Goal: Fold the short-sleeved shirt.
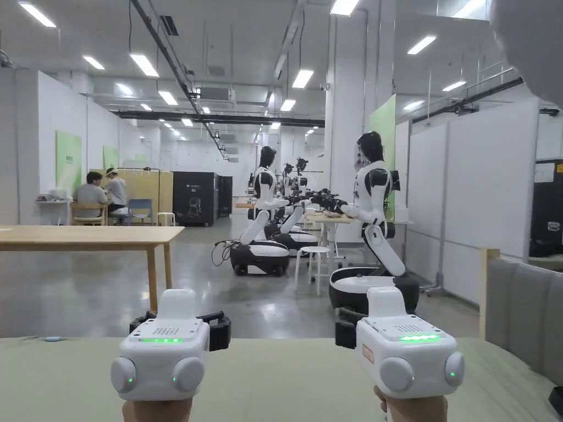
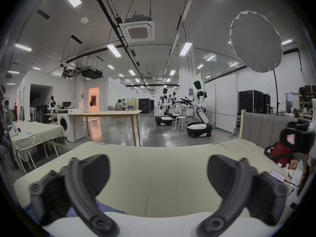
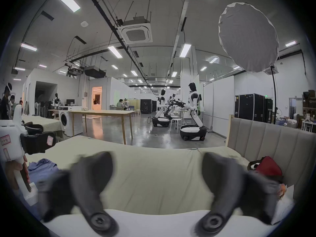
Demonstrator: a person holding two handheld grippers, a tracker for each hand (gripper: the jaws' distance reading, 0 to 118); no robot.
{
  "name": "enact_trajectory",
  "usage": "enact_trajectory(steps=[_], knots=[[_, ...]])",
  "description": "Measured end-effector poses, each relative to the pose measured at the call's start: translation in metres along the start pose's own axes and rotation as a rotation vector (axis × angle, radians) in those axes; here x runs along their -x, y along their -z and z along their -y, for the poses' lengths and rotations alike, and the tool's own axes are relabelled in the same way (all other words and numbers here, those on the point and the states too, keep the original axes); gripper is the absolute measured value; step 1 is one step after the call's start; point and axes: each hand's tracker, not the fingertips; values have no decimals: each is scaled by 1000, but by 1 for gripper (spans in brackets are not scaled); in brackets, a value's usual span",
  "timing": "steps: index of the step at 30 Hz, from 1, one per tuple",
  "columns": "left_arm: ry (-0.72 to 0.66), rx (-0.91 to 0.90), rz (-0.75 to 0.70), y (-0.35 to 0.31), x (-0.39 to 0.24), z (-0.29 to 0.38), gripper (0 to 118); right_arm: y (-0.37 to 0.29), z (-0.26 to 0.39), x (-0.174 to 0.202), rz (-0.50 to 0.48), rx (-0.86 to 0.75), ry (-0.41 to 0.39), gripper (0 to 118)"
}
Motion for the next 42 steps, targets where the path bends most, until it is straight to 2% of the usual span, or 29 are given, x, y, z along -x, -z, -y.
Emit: enact_trajectory(steps=[1, 2, 3, 4, 6, 12, 16, 19, 24, 25, 28, 32, 35, 37, 42], knots=[[-4, -10, -3, -2, -1, 0, 75, 3, -1, 3, 40, 28, -51, 18], [2, -11, -23, -3, -4, 0, 36, 5, -1, 9, 131, 43, -140, 0], [1, -6, -25, -3, -5, -1, 0, 5, 3, 12, 94, 37, -117, 0], [-7, -19, -37, -5, -5, -1, 0, 3, 5, 12, 59, 37, -105, 0], [-64, -9, 38, -4, -1, 0, 0, 3, 8, 14, 58, 33, -105, 0], [0, -1, 13, -2, -4, -1, 0, -3, 8, 19, 71, 28, -107, 0], [-40, 7, 16, -8, 21, -1, 0, 1, 2, 37, 58, 23, -99, 0], [-12, 2, -62, -20, 58, 3, 0, 3, -2, 77, -7, 1, -82, 0], [27, 23, -218, -54, 142, 9, 0, 4, -7, 186, -210, -34, -120, 0], [22, 32, -257, -61, 159, 10, 0, 14, -6, 199, -245, -30, -127, 0], [-4, 47, -344, -87, 208, 12, 0, 9, -4, 259, -355, -29, -116, 0], [-19, 43, -424, -110, 250, 15, 0, 23, 7, 295, -395, -31, -108, 0], [0, 66, -435, -114, 269, 19, 0, 30, 10, 299, -420, -19, -116, 0], [19, 155, -352, -108, 280, 22, 0, 30, 16, 295, -428, -11, -118, 0], [119, 662, -162, -54, 295, 56, 0, 14, 22, 276, -474, -3, -116, 0]])
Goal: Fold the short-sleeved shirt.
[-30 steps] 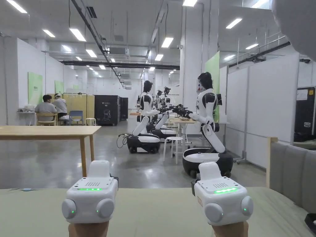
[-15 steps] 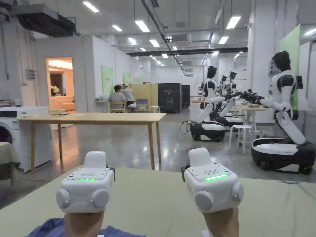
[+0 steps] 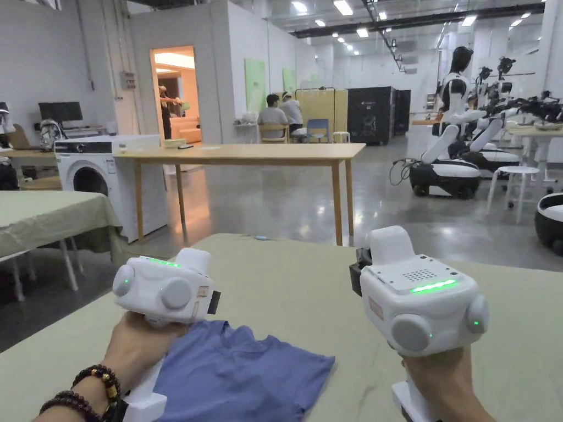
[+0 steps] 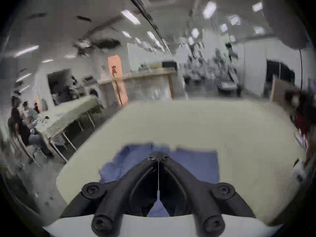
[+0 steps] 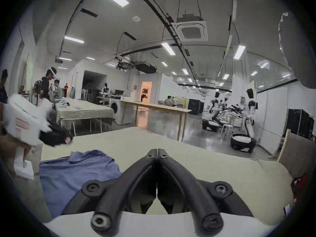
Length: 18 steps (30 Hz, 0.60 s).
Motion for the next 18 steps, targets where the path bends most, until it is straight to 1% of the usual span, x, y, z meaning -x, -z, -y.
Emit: enact_trajectory(steps=[2, 3, 4, 5, 6, 7, 8, 9, 11, 12, 13, 14, 16, 17, 18], knots=[[80, 60, 59, 36, -1, 11, 0, -9, 10, -1, -44, 11, 18, 0], [76, 56, 55, 49, -2, 16, 0, -9, 20, 1, -74, 19, 38, 0], [47, 54, 46, 66, -3, 18, 6, -13, 28, 2, -105, 25, 53, 0], [-30, 87, 63, 92, 3, 25, 24, -17, 35, 2, -119, 31, 61, 0], [-72, 125, 75, 112, 5, 28, 83, -19, 42, 2, -122, 34, 67, 0], [-115, 196, 125, 132, 7, 33, 118, -32, 42, 7, -130, 39, 67, 0], [-135, 192, 201, 142, 8, 32, 115, -36, 48, 7, -139, 46, 72, 0], [-129, 220, 197, 149, 5, 40, 115, -36, 52, 7, -152, 52, 77, 0], [-87, 277, 138, 170, 0, 46, 115, -37, 61, 6, -169, 67, 86, 0], [-47, 298, 123, 179, -3, 50, 115, -35, 64, 7, -172, 79, 80, 0], [-18, 315, 126, 205, 5, 57, 115, -32, 67, 7, -174, 95, 70, 0], [-7, 331, 125, 219, 6, 62, 115, -30, 69, 7, -177, 102, 55, 0], [-20, 349, 135, 236, 8, 71, 115, -24, 73, 9, -184, 114, 40, 0], [-31, 355, 138, 228, -2, 80, 116, -22, 74, 9, -185, 120, 38, 0], [-58, 317, 129, 225, -3, 84, 118, -20, 76, 10, -187, 125, 37, 0]])
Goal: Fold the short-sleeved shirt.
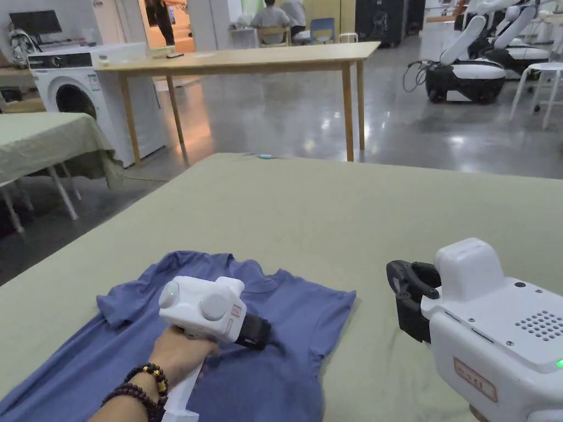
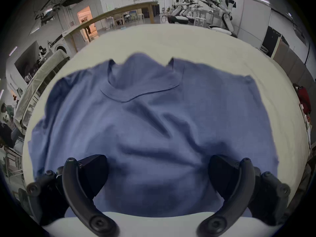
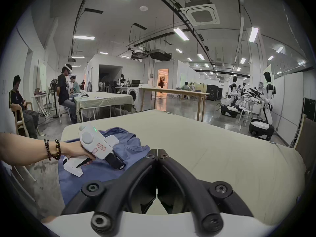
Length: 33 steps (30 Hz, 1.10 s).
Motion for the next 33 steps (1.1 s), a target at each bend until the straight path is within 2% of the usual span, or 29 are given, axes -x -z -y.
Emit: enact_trajectory(steps=[3, 4, 5, 7, 9, 11, 13, 18, 22, 27, 28, 33], knots=[[8, -39, -5, -14, -5, 4, 114, 5, 6, 3, 8, 21, 15, 0], [16, -49, -5, -23, -11, 5, 109, 5, 8, 5, 3, 35, 23, 0], [20, -54, -4, -28, -14, 6, 98, 6, 11, 6, -6, 46, 30, 1], [46, -112, -5, -36, -12, 2, 62, 6, 14, 8, -16, 58, 37, 1], [52, -122, -13, -46, -17, 2, 0, 5, 17, 11, -17, 66, 39, 1], [47, -108, -50, -32, -6, 2, 0, 3, 18, 13, -22, 70, 38, 1], [17, -80, -14, -28, 1, 2, 0, 3, 18, 14, -19, 73, 33, 1], [-32, -208, -11, -43, -1, 1, 0, -6, 17, 8, -7, 68, 30, 1], [-60, -334, 75, -87, -14, -6, 0, -20, 14, -5, 20, 54, 53, 1], [112, -436, 171, -132, -85, -25, 0, -54, 11, -25, 79, 23, 70, 1], [141, -407, 212, -137, -102, -31, 0, -64, 10, -30, 88, 18, 73, 1], [252, -536, 387, -164, -206, -61, 0, -120, 9, -62, 180, -19, 99, 1]])
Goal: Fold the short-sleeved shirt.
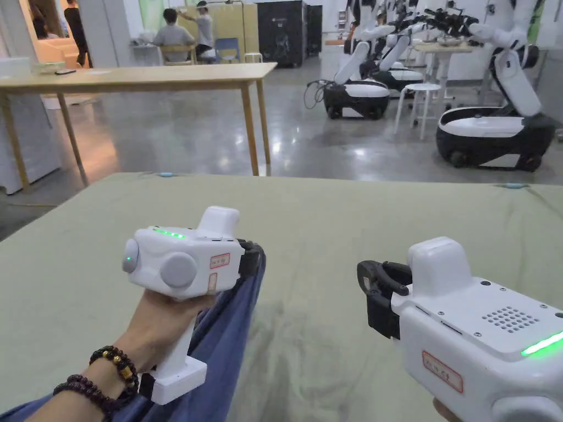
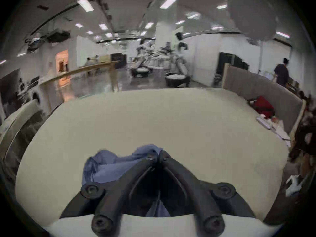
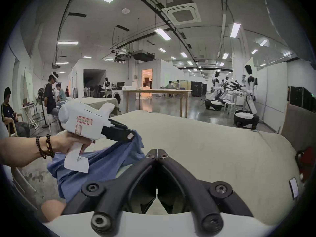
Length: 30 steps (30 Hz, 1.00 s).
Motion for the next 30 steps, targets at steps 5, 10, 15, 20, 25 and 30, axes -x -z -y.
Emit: enact_trajectory(steps=[5, 10, 15, 20, 25, 30], knots=[[61, -70, 253, 50, -105, -59, 0, -62, -8, -49, 140, -46, -2, 1], [100, -107, 498, 91, -210, -93, 0, -110, -8, -94, 284, -62, 1, 1], [199, 73, 541, 170, -295, -67, 0, -141, 3, -133, 381, -71, 42, 1], [327, 286, 436, 241, -337, 6, 0, -153, 16, -160, 439, -49, 77, 1], [331, 371, 407, 267, -340, 46, 0, -158, 22, -173, 467, -27, 74, 1], [204, 233, 431, 234, -316, 15, 117, -167, 17, -168, 476, -42, 67, 1]])
